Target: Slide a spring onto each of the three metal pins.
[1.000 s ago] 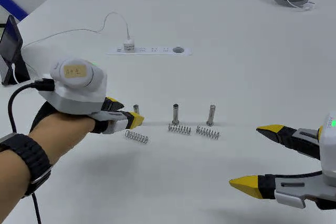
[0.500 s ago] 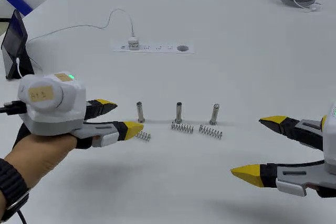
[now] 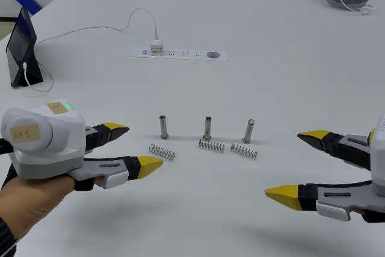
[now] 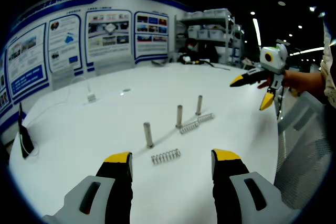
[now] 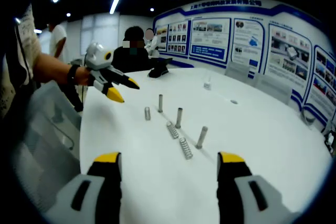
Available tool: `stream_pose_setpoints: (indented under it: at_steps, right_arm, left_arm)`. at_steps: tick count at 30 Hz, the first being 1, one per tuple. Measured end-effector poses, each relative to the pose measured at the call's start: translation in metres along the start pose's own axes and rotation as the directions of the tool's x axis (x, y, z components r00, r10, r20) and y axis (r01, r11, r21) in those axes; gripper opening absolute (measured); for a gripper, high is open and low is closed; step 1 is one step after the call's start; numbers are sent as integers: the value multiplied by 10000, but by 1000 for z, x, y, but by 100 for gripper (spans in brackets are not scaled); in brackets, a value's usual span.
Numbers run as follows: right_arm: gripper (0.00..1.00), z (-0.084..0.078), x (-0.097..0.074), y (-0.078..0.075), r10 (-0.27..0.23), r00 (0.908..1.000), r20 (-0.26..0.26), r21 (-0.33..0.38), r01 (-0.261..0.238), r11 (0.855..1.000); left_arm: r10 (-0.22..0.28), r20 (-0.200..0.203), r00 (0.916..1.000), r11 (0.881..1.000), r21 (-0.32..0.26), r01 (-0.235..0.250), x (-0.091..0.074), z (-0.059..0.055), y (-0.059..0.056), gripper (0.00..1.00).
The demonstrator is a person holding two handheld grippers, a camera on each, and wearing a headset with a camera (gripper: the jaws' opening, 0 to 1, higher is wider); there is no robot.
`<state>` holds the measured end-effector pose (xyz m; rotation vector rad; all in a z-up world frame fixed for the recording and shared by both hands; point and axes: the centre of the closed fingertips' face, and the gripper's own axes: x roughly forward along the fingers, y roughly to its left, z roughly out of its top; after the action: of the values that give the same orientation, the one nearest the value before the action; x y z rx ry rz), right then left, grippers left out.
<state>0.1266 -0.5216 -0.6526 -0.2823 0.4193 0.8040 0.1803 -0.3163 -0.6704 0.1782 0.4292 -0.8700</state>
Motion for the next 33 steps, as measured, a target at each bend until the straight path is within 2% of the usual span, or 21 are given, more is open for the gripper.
stream_pose_setpoints:
  at_steps: [6,19,25,33]
  right_arm:
    - [76,-1,1,0,-2,10000,-30,12,2,10000]
    - [76,-4,0,0,-114,9999,-52,110,114,9999]
    - [76,-5,-1,0,-147,9998,-94,144,148,9998]
    - [76,-6,-2,1,-198,9997,-117,197,200,9996]
  left_arm:
    - [-142,-176,9997,9996,226,146,0,-8,-1,62]
    - [-590,-553,9967,9945,833,635,17,-6,7,60]
    - [-852,-828,9929,9906,999,933,27,-8,7,57]
    - [-1333,-1219,9836,9826,1129,1472,39,-13,6,51]
